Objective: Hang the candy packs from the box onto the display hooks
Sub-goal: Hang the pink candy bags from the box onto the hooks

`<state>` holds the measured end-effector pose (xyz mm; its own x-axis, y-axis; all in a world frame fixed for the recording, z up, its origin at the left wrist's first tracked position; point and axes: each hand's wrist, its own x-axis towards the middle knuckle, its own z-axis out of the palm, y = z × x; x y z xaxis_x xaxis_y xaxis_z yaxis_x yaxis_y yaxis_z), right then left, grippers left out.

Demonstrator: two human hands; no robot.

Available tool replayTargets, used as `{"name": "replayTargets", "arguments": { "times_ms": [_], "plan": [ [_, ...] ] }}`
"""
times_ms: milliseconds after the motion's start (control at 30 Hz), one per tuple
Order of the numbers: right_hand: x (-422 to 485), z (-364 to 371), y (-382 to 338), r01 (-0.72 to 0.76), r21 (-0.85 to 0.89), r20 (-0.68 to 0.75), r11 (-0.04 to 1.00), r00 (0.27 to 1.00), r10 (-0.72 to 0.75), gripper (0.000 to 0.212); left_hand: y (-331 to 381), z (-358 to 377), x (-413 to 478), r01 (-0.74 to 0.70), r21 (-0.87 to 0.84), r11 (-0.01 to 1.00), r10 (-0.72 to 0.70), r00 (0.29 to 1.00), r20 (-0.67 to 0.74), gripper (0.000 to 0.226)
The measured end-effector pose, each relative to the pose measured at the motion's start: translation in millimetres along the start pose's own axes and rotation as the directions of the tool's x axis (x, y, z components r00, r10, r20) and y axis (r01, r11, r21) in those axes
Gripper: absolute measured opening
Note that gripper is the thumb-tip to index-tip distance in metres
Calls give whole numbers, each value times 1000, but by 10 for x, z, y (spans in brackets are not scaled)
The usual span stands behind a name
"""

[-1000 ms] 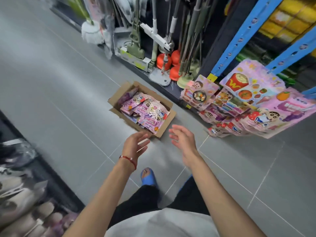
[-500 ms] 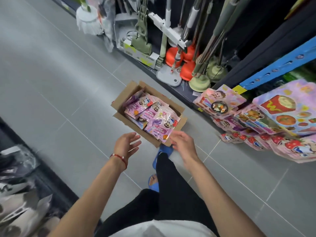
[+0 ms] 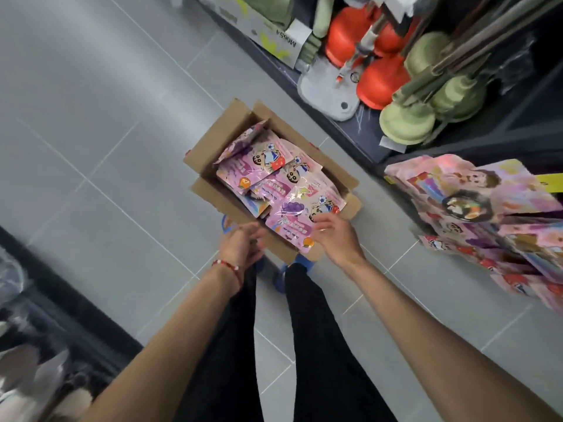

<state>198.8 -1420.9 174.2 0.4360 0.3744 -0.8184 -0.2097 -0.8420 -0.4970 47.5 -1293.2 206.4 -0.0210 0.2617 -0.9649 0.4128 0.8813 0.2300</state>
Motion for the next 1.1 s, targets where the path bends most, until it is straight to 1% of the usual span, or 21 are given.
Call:
{"name": "replayTargets", "arguments": {
  "times_ms": [100, 200, 267, 333, 367, 433, 500, 567, 633, 700, 767, 833, 900, 967, 1033, 1100],
  "plan": [
    [549, 213, 85, 6, -85, 15, 996, 1000, -5, 38, 44, -42, 549, 43, 4, 999, -43, 999, 3, 16],
    [1056, 380, 210, 110, -297, 55, 948, 994, -98, 48, 66, -62, 1066, 57, 2, 998, -57, 998, -16, 15],
    [1373, 455, 284, 202, -473, 115, 857, 979, -166, 59, 68, -59, 1389, 56, 6, 998, -56, 998, -14, 14],
    [1675, 512, 360, 288, -629, 194, 722, 958, -213, 72, 52, -44, 1679, 55, 22, 998, -55, 998, -15, 12],
    [1819, 534, 405, 308, -694, 217, 650, 951, -218, 79, 34, -36, 1804, 62, 25, 998, -61, 998, -24, 11],
    [2077, 557, 533, 293, -793, 204, 535, 954, -220, 92, 0, -9, 1996, 78, 22, 997, -78, 996, -35, 14],
    [2280, 552, 669, 244, -838, 139, 488, 960, -242, 104, -32, 39, 2131, 97, 20, 995, -96, 995, -30, 19],
    [2385, 536, 760, 197, -828, 62, 524, 963, -264, 116, -62, 90, 2206, 108, 23, 994, -108, 994, -17, 22],
    [2434, 515, 829, 180, -783, 8, 595, 960, -279, 130, -100, 148, 2256, 108, 14, 994, -108, 994, -4, 23],
    [2459, 486, 864, 169, -724, -20, 669, 964, -266, 143, -132, 211, 2283, 97, 1, 995, -97, 995, -4, 24],
    [2475, 446, 860, 145, -685, -53, 714, 967, -247, 150, -152, 274, 2295, 91, 7, 996, -91, 996, -4, 23],
    [2488, 413, 836, 104, -691, -73, 716, 974, -213, 151, -166, 322, 2304, 86, 27, 996, -86, 996, 0, 22],
    [2490, 378, 806, 61, -709, -79, 702, 983, -165, 146, -169, 363, 2318, 81, 44, 996, -81, 997, -4, 21],
    [2471, 324, 785, 39, -716, -85, 697, 986, -142, 133, -158, 392, 2310, 79, 51, 996, -78, 997, -14, 21],
    [2410, 268, 775, 55, -689, -93, 723, 982, -164, 116, -128, 415, 2278, 67, 62, 996, -66, 998, -13, 21],
    [2306, 232, 763, 108, -645, -86, 756, 973, -212, 99, -82, 426, 2215, 53, 83, 995, -52, 999, -4, 21]
  ]
}}
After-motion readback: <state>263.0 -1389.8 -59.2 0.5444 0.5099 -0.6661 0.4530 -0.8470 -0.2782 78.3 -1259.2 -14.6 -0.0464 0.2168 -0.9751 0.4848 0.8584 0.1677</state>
